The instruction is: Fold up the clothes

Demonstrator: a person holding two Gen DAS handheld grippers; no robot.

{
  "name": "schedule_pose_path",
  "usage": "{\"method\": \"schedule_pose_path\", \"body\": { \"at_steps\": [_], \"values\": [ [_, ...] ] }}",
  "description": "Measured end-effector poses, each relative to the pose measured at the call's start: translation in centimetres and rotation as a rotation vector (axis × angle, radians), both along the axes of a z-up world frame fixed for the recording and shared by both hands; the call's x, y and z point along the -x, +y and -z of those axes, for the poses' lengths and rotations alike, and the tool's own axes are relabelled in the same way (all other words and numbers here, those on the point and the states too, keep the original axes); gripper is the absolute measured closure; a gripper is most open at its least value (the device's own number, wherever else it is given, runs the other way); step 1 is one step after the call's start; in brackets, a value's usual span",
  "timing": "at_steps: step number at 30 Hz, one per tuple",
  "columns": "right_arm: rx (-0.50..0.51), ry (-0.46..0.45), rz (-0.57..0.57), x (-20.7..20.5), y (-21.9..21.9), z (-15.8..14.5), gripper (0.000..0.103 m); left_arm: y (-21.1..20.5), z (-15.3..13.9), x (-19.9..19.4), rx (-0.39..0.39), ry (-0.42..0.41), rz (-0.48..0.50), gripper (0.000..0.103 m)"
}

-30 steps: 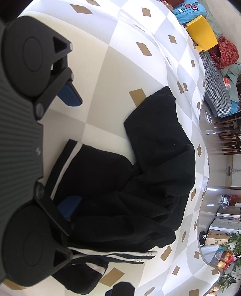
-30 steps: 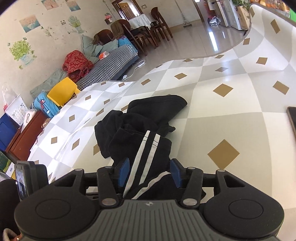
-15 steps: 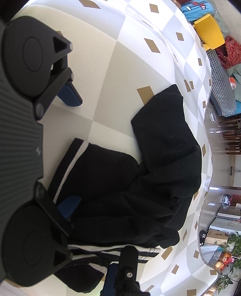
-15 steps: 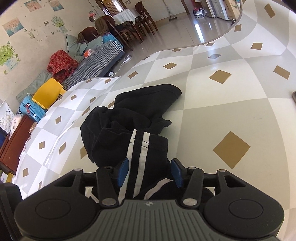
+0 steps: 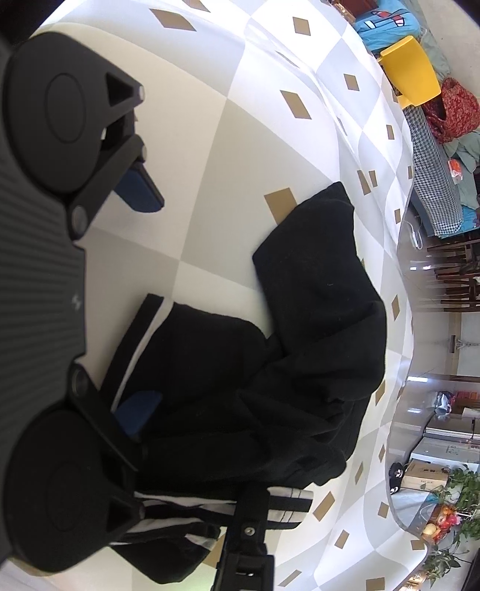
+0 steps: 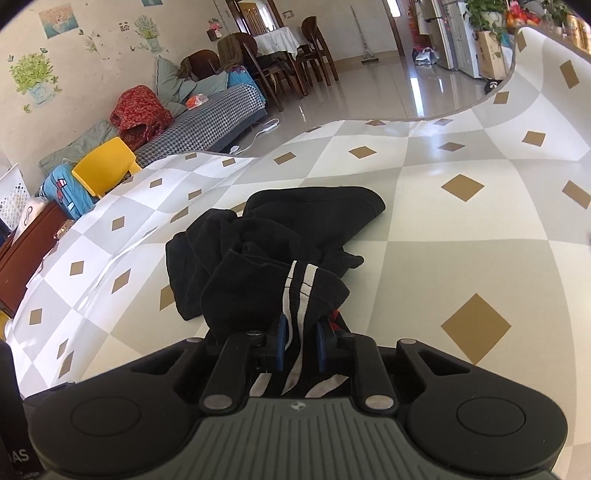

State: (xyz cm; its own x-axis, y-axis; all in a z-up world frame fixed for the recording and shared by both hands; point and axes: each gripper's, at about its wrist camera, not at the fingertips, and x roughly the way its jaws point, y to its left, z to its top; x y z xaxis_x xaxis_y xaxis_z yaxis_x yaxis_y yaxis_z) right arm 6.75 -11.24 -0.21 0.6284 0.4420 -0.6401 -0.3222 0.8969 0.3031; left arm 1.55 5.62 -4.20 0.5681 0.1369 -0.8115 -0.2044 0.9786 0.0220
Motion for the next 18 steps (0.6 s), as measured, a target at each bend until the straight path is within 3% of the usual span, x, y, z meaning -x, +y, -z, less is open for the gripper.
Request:
{"method": "schedule_pose_path", "body": {
  "at_steps": [6,10,18],
  "values": [
    [-0.001,-0.072,-0.092,1.8,0.3,-1.8,0.092,1.5,-1.5,0.7,-0.005,-0.053,-0.076,0.0],
    [0.031,-0.119,-0.232,4.0,1.3,-2.7,0.092,3.1,-2.5,1.2,-0.001,-0.087,-0.145,0.0],
    [0.125,-0.106,-0.445,8.0,2.9,-1.5,0.092,4.9,-3.6,2.0,0.03,-0.128,-0.188,0.0]
  ]
}}
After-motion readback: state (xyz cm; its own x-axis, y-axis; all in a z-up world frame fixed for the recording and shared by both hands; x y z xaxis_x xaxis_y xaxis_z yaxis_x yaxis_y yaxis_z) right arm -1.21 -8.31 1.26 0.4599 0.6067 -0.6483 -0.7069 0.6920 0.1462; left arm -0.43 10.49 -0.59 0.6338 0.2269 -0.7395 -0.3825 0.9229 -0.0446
